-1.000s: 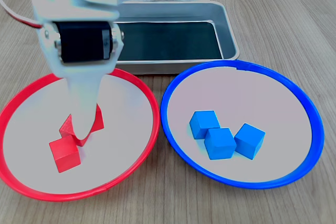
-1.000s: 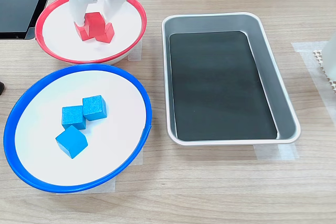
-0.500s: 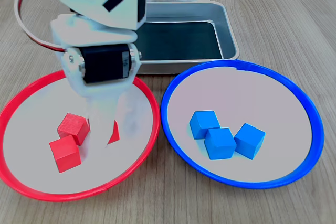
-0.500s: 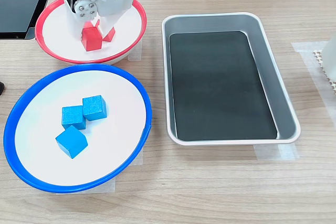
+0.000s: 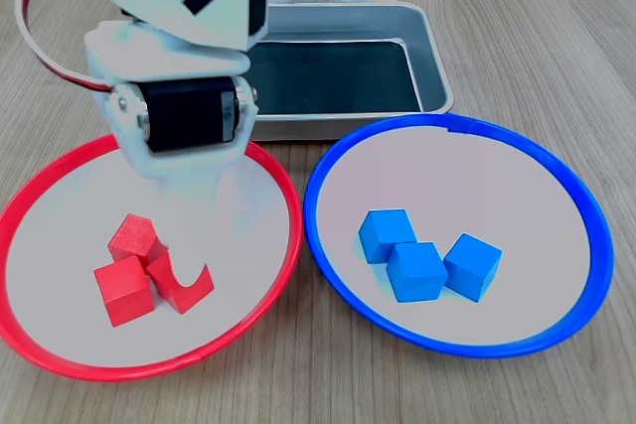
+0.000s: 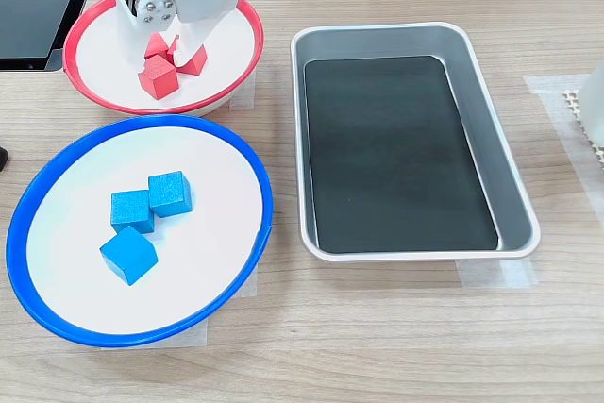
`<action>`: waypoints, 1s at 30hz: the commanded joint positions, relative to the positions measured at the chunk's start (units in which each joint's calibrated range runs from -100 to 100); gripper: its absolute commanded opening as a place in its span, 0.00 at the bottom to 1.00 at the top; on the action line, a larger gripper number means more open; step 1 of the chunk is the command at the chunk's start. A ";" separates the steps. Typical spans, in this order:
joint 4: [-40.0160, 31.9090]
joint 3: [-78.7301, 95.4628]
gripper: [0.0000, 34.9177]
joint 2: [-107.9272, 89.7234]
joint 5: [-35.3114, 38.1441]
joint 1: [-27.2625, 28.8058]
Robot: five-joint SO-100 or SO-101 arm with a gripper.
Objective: Relocate any misplaced blocks to their matching dishes.
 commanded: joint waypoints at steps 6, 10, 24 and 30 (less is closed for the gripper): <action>-4.91 18.73 0.18 -25.18 1.12 -3.34; -8.46 40.13 0.01 -41.81 0.10 -6.44; -26.37 105.85 0.01 -93.33 -8.50 -13.69; -27.69 113.77 0.01 -102.45 -11.53 -14.16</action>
